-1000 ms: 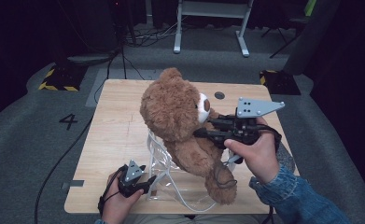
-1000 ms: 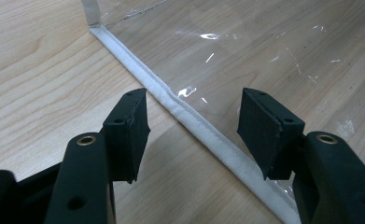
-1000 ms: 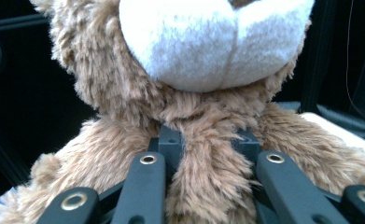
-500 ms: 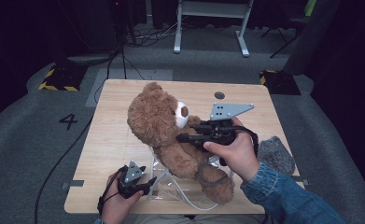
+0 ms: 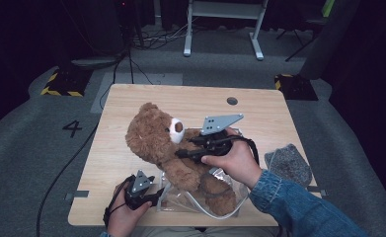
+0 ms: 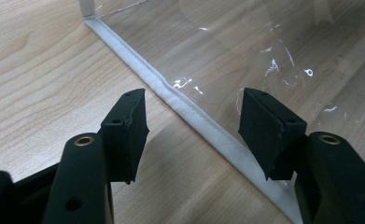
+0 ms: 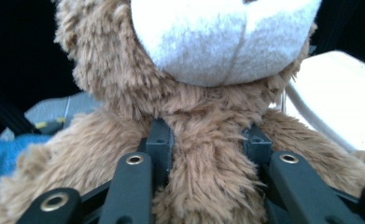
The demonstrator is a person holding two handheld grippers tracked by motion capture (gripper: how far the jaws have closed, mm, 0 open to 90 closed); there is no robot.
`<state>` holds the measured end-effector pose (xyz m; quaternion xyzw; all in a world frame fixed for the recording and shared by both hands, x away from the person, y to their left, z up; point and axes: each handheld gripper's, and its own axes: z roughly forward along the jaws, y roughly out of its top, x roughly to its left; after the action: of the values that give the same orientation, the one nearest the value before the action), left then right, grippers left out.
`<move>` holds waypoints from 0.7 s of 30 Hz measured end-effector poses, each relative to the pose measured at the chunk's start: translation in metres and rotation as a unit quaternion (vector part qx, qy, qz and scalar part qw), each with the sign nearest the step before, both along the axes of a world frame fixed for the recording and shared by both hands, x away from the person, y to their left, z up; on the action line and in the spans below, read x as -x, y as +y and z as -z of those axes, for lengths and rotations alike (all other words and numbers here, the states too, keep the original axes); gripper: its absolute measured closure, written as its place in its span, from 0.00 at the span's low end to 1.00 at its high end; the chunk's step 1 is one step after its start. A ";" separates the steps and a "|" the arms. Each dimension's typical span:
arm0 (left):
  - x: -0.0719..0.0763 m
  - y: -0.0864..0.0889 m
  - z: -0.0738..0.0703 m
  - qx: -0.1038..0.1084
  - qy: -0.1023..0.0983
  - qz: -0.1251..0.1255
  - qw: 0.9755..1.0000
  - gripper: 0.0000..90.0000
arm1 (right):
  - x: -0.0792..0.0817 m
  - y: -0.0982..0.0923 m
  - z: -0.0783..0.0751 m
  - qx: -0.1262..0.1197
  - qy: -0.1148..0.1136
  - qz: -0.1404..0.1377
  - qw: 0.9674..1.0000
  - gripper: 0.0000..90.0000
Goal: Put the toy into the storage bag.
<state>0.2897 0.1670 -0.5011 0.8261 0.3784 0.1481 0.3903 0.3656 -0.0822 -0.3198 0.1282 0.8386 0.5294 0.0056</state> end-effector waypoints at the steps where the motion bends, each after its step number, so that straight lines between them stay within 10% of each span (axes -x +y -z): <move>1: 0.000 0.000 0.000 0.000 0.002 0.001 1.000 0.46 | 0.000 0.001 0.001 0.006 -0.002 -0.002 1.000 0.72; 21: -0.001 -0.001 0.000 -0.006 0.002 -0.006 1.000 0.50 | -0.003 0.012 0.017 0.098 -0.019 -0.008 0.995 0.62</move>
<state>0.2904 0.1663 -0.5011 0.8266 0.3831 0.1507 0.3839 0.3687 -0.0699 -0.3367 0.1100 0.8870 0.4474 0.0301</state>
